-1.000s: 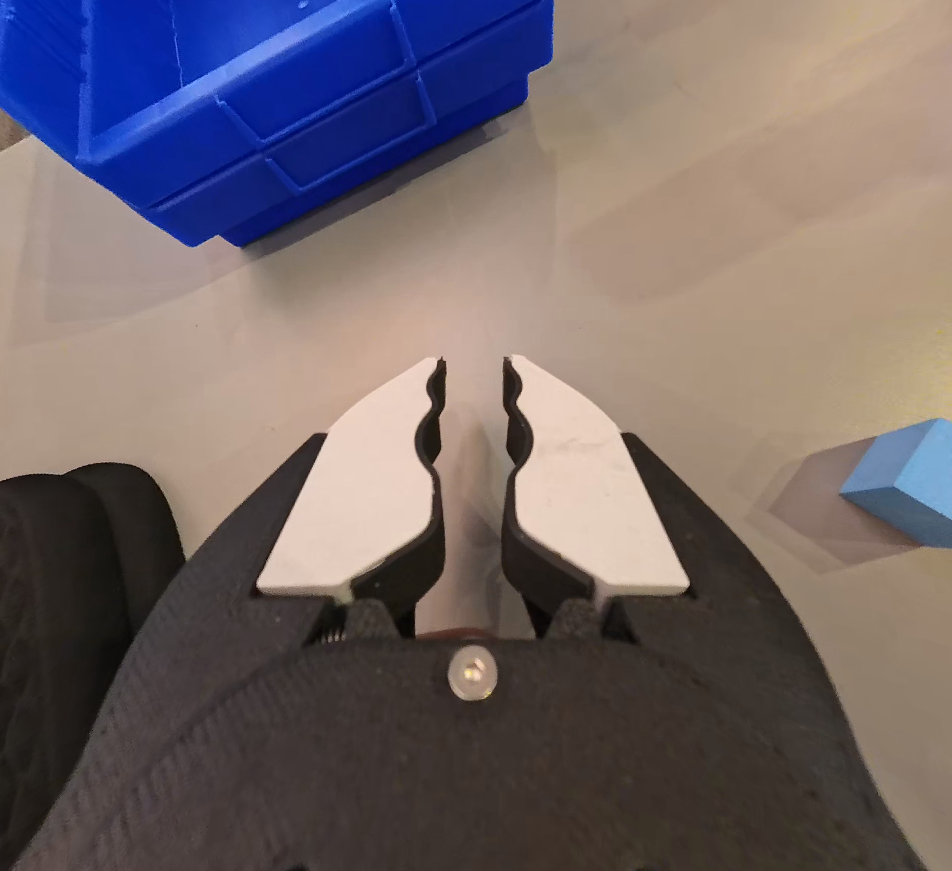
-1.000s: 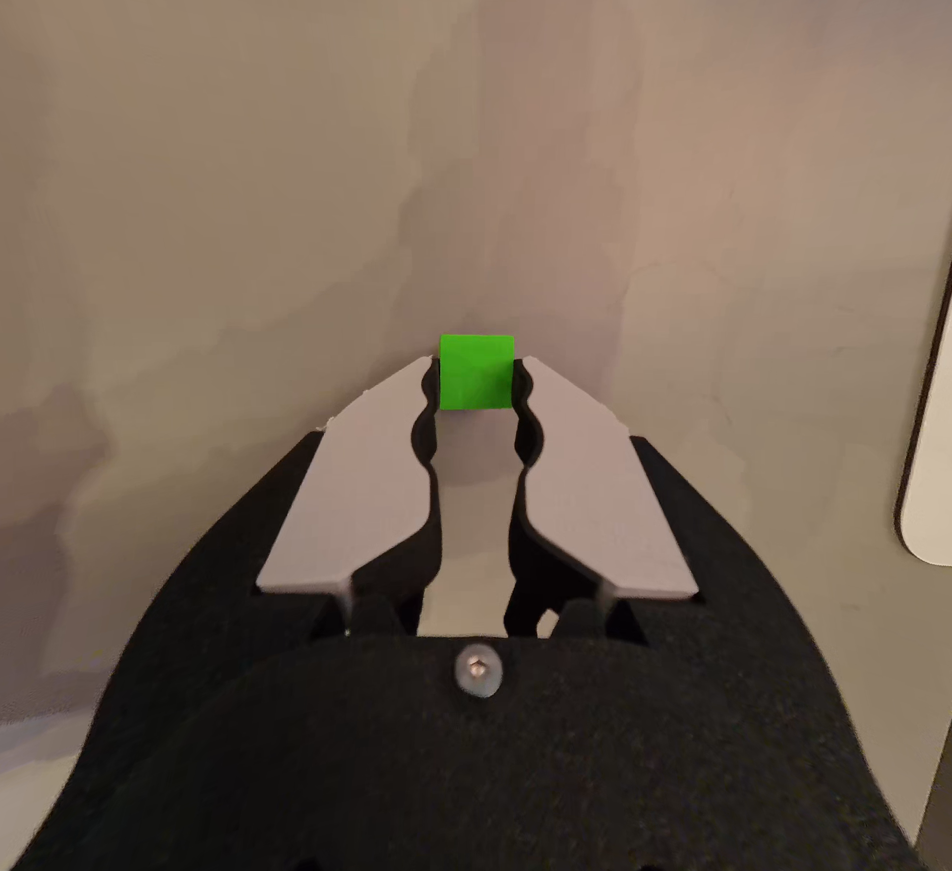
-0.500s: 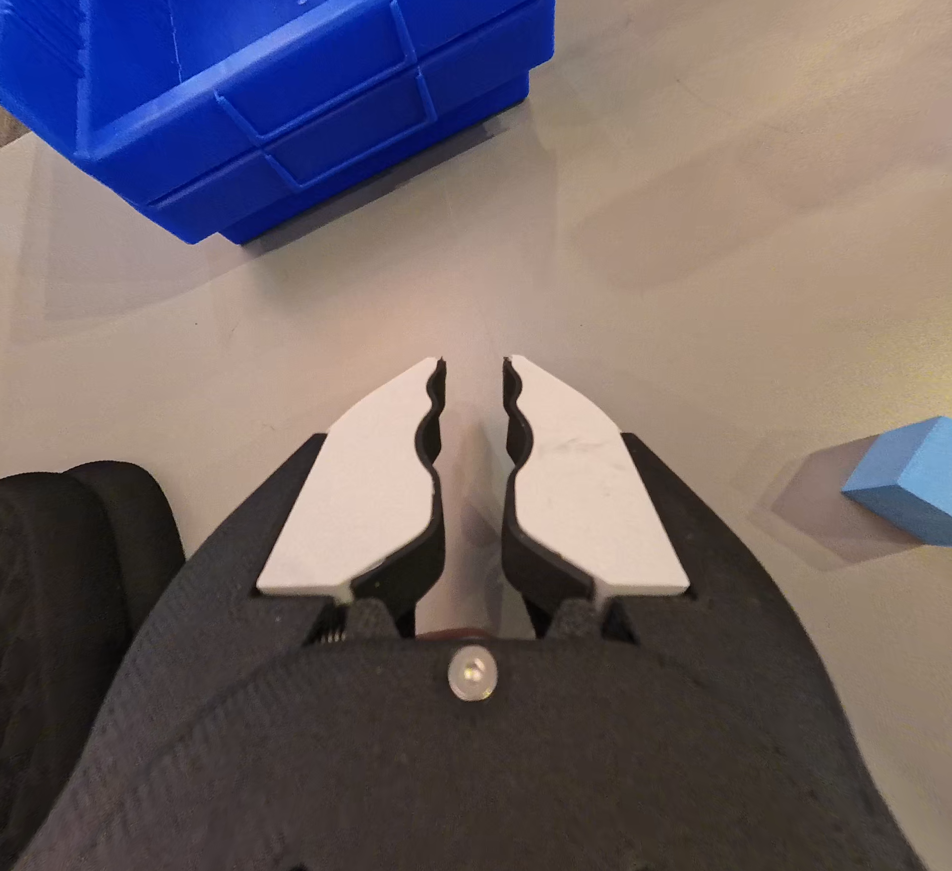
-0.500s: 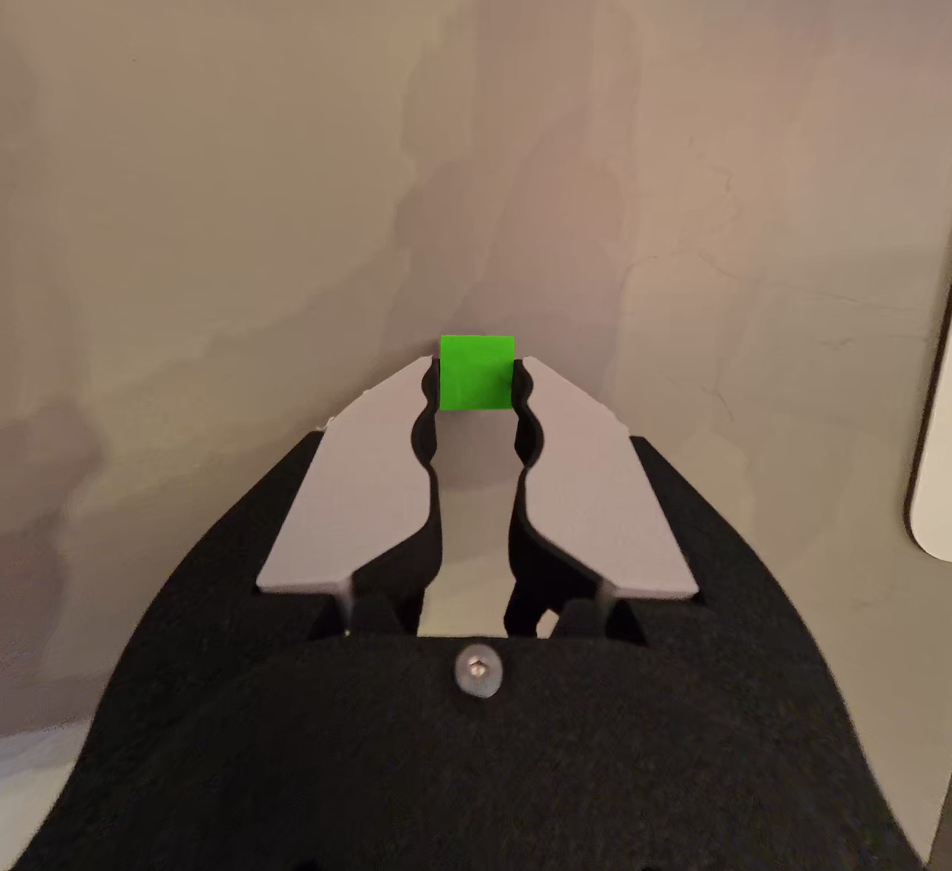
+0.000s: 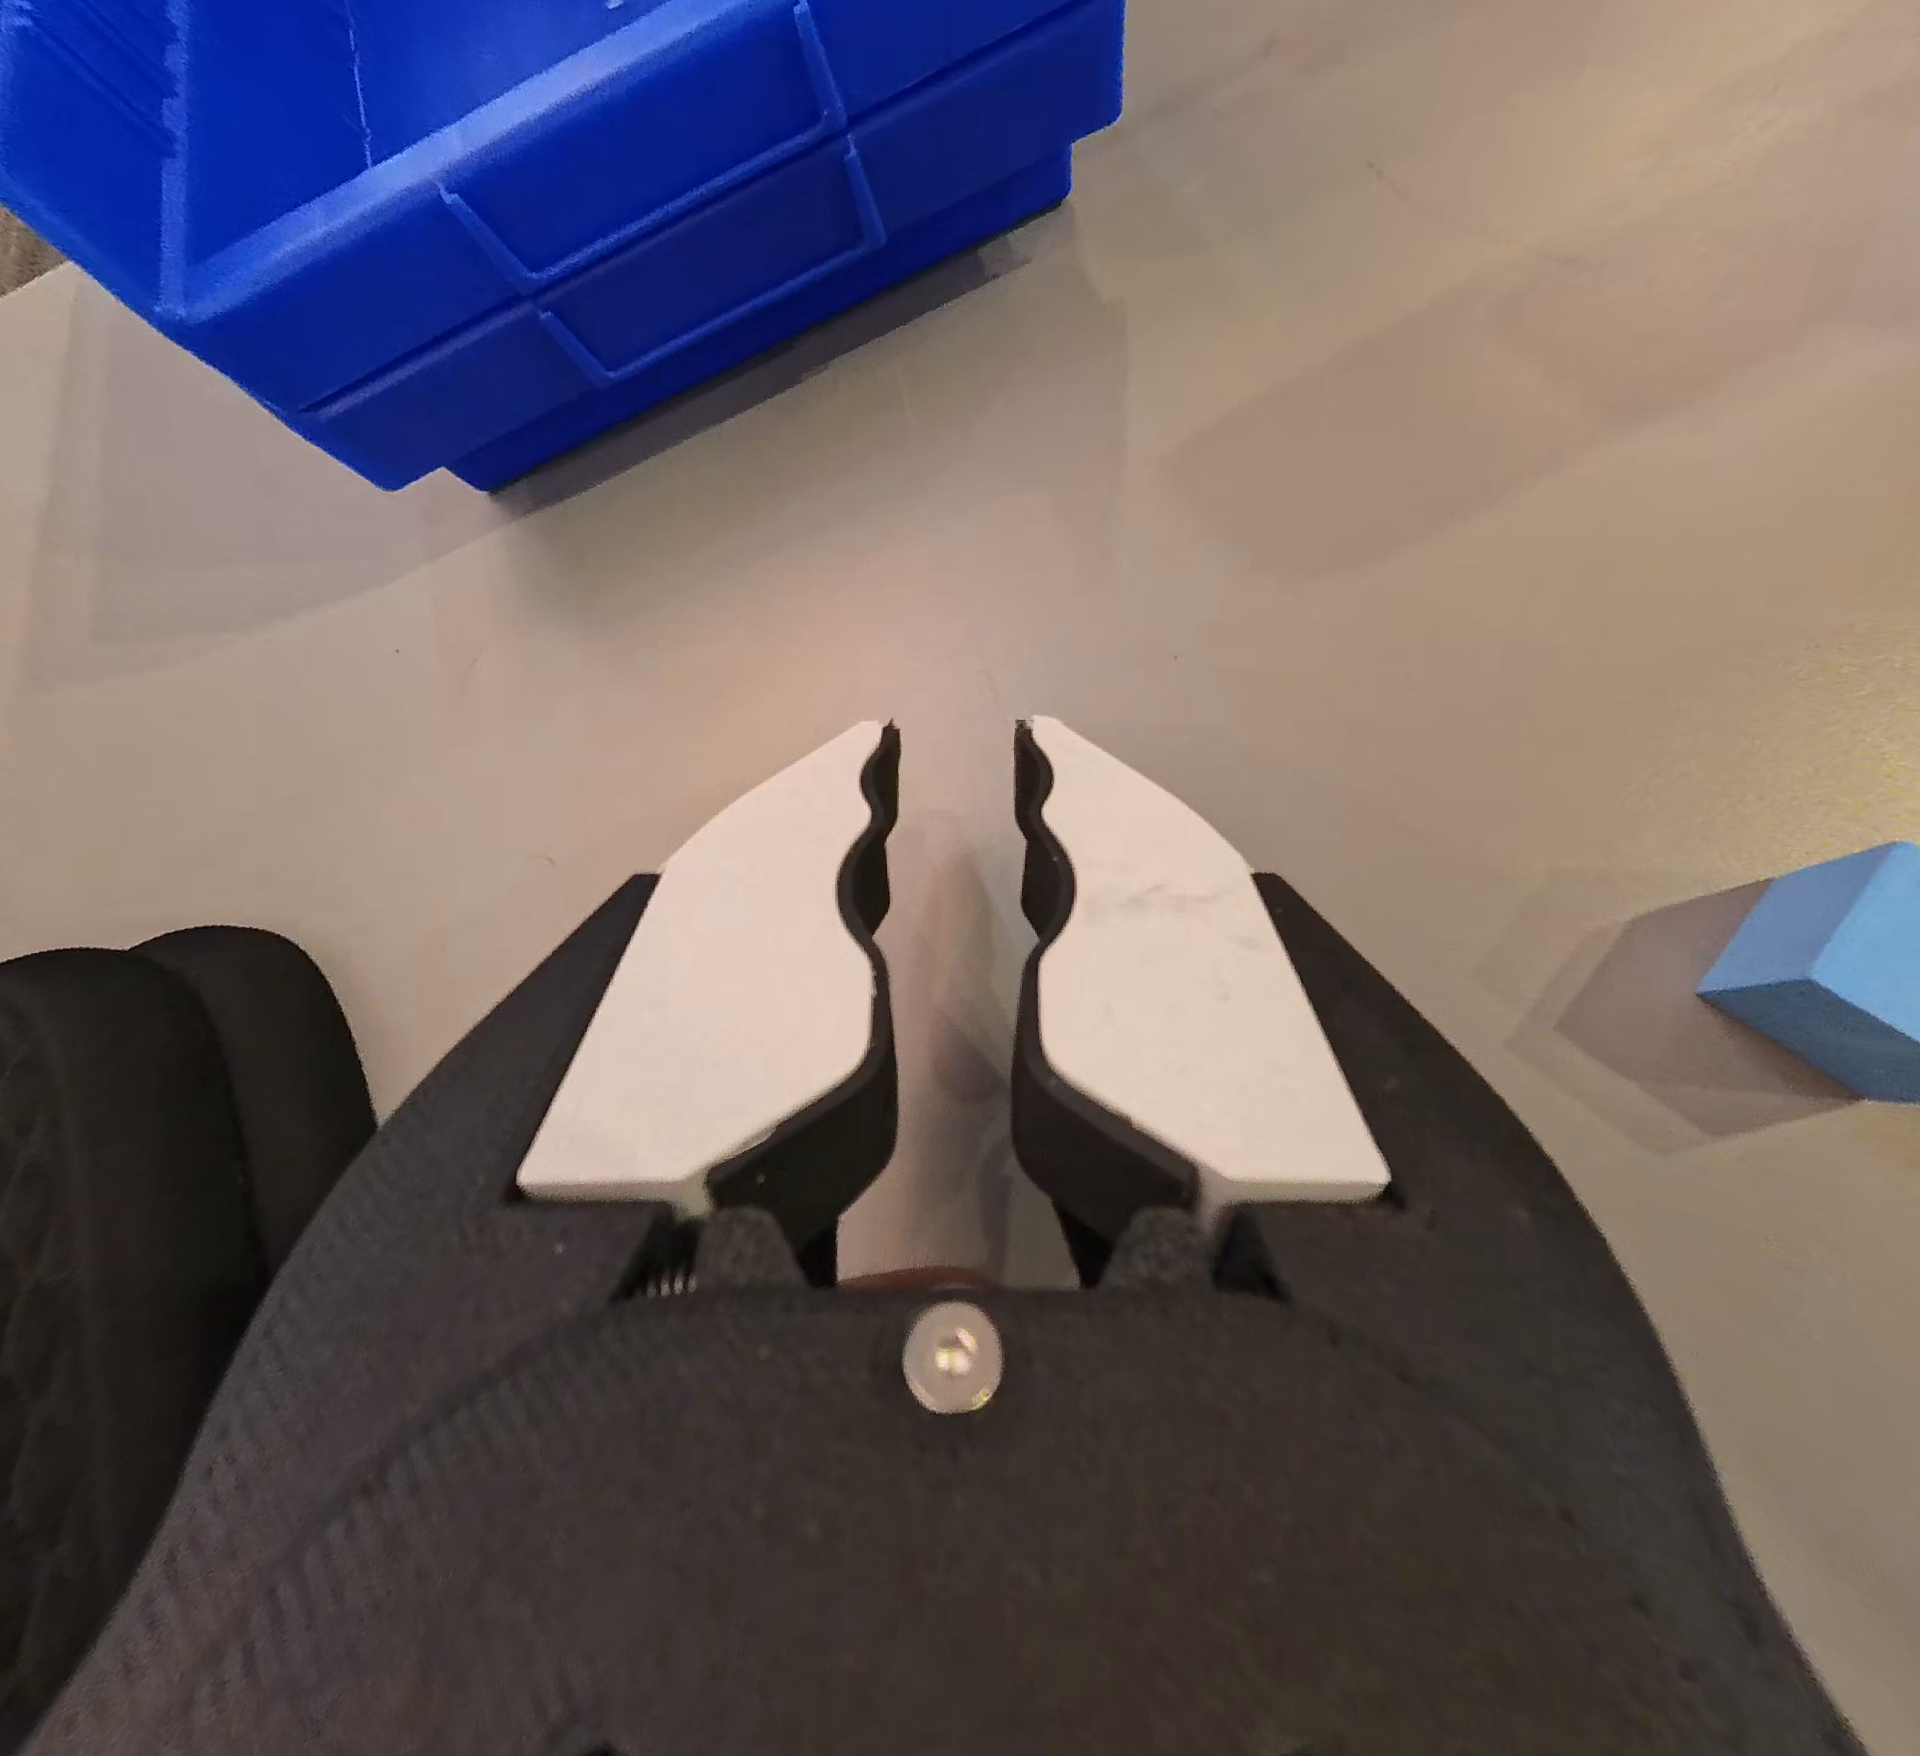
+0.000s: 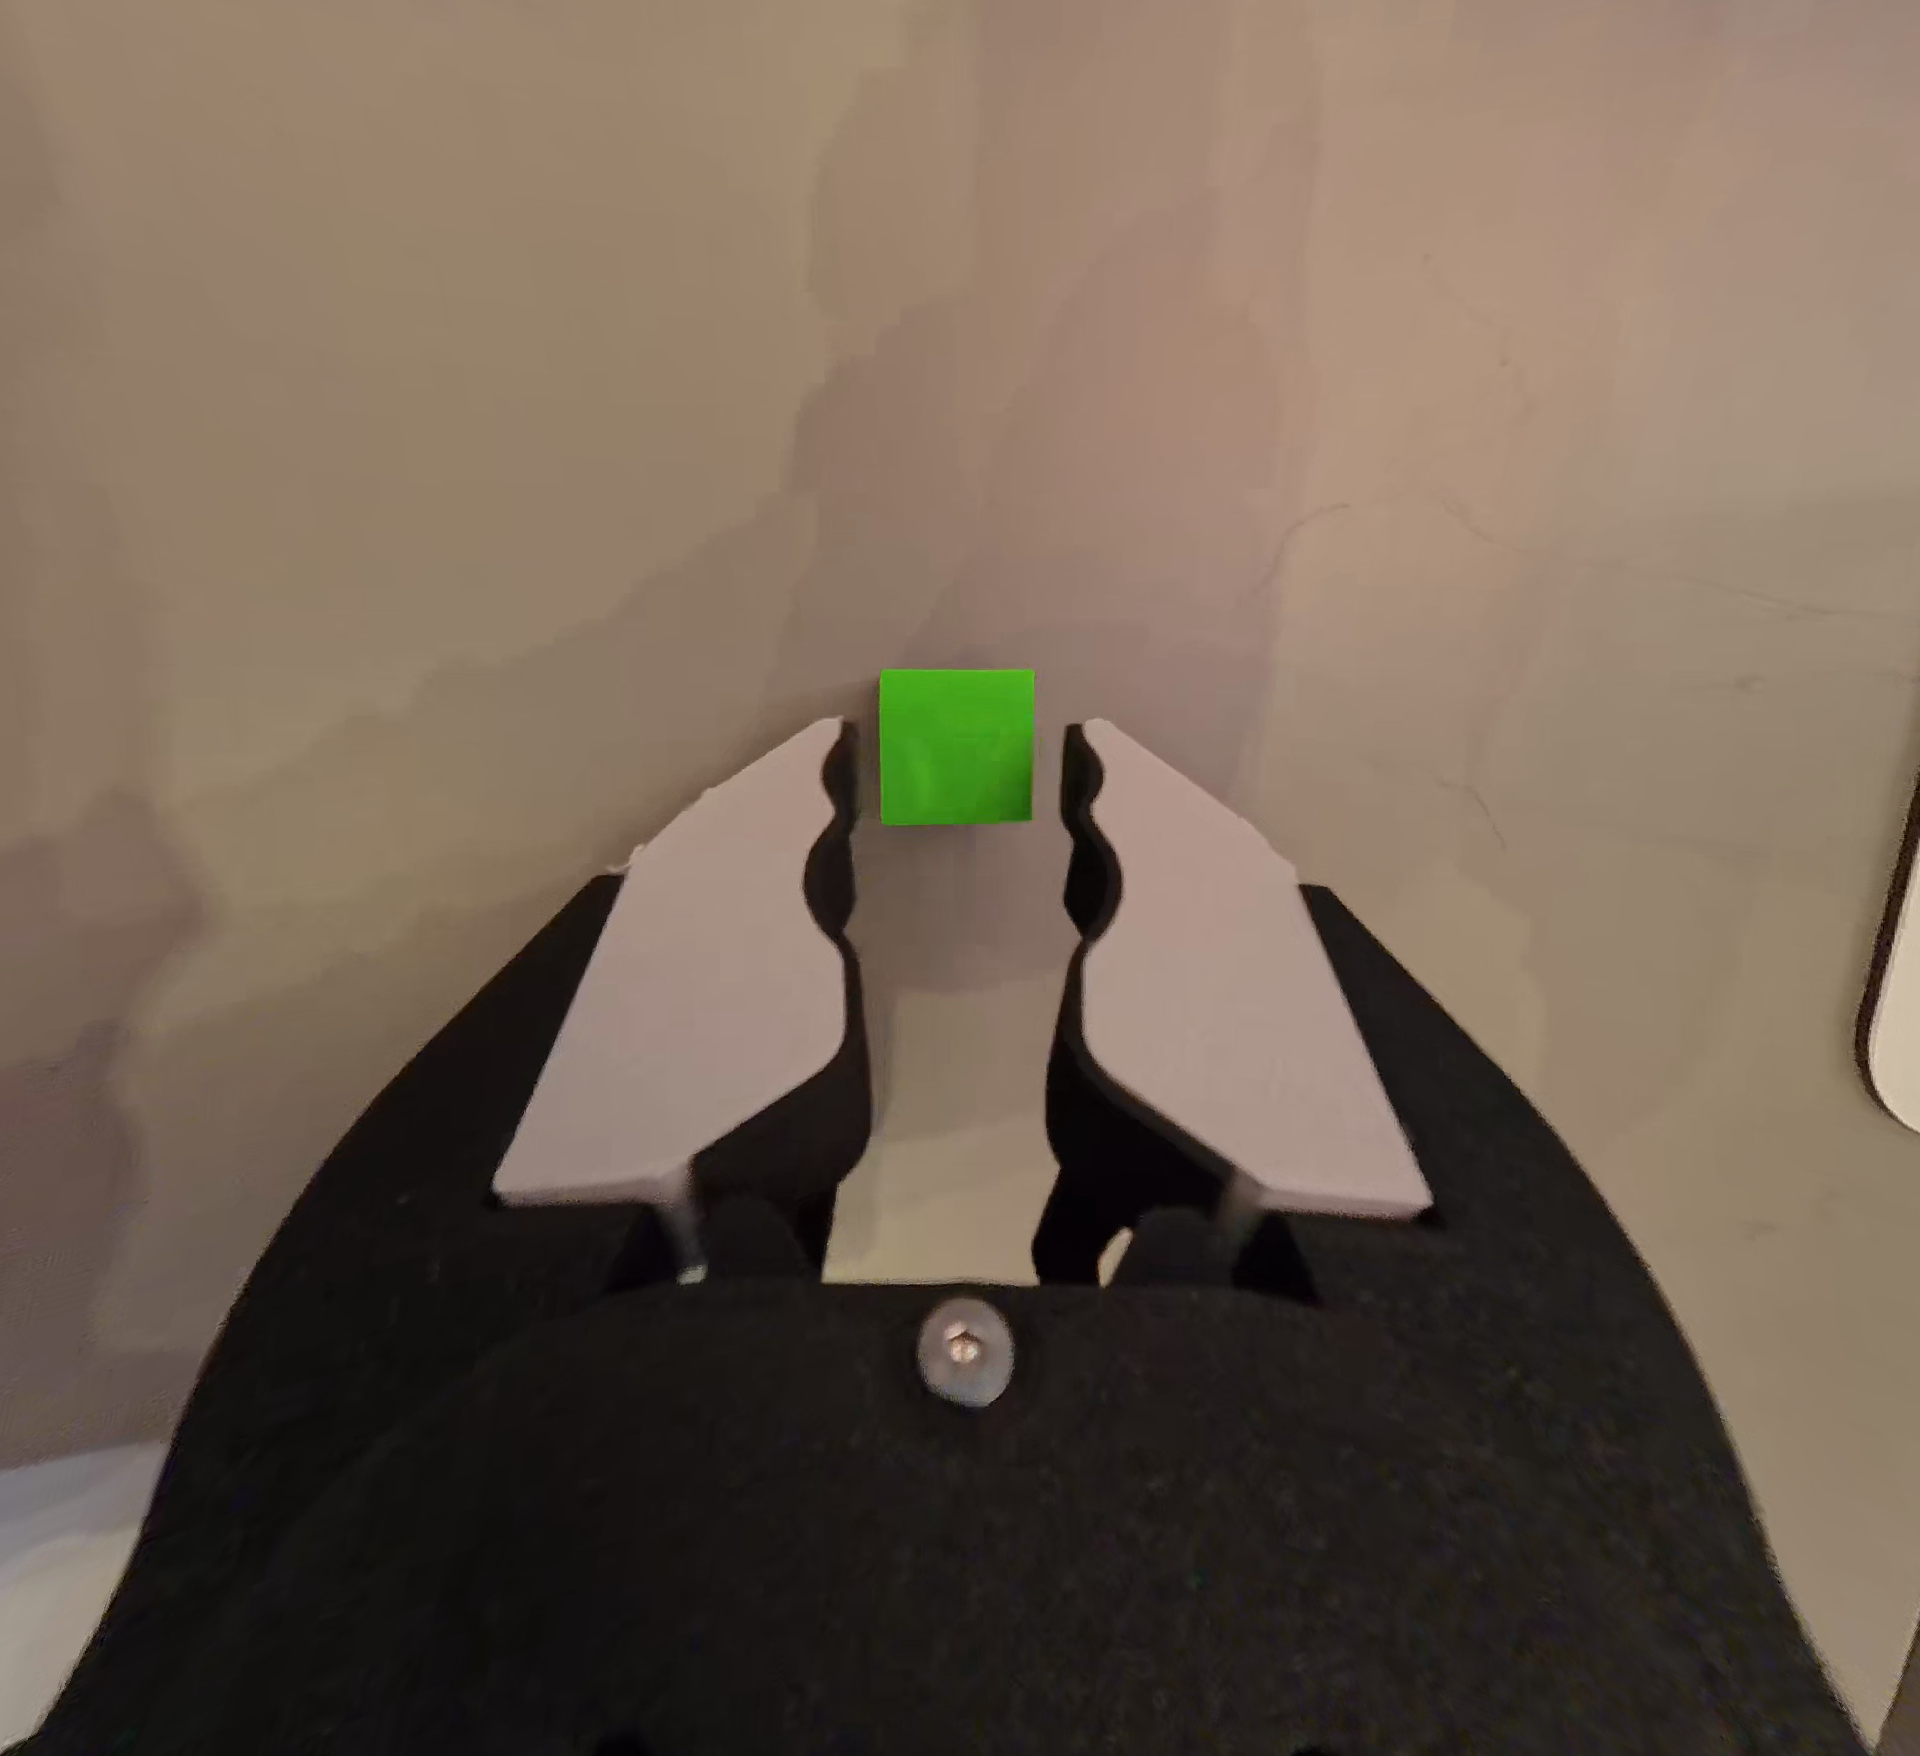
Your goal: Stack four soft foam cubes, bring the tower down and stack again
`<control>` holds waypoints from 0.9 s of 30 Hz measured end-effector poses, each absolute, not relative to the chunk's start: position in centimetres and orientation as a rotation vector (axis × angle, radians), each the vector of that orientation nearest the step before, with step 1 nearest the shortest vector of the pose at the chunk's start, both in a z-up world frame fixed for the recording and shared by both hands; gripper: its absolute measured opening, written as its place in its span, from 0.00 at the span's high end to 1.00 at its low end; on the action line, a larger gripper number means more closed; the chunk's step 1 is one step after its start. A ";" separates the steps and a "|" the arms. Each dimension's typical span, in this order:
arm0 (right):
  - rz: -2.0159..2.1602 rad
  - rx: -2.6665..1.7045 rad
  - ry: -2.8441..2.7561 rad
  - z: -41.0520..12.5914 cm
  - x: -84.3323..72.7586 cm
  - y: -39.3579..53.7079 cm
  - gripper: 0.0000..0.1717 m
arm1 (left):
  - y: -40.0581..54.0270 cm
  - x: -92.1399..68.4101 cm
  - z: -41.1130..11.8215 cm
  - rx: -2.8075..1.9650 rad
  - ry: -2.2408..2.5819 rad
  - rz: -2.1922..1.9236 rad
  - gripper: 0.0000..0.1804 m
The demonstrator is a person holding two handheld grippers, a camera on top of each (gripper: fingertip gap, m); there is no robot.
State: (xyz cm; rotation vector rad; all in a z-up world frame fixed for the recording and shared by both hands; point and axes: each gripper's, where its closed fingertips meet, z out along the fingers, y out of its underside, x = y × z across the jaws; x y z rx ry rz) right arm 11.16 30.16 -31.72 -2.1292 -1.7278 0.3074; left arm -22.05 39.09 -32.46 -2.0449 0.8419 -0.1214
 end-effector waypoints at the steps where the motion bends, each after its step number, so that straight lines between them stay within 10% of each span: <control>1: 0.309 -2.140 -1.727 -31.8 11.2 30.1 0.77 | 39.1 -22.1 -32.4 -2.045 0.841 -0.122 0.89; 27: 0.409 -1.759 -1.982 -30.1 -11.8 27.0 0.75 | 39.7 -24.2 -30.2 -1.999 0.749 -0.103 0.89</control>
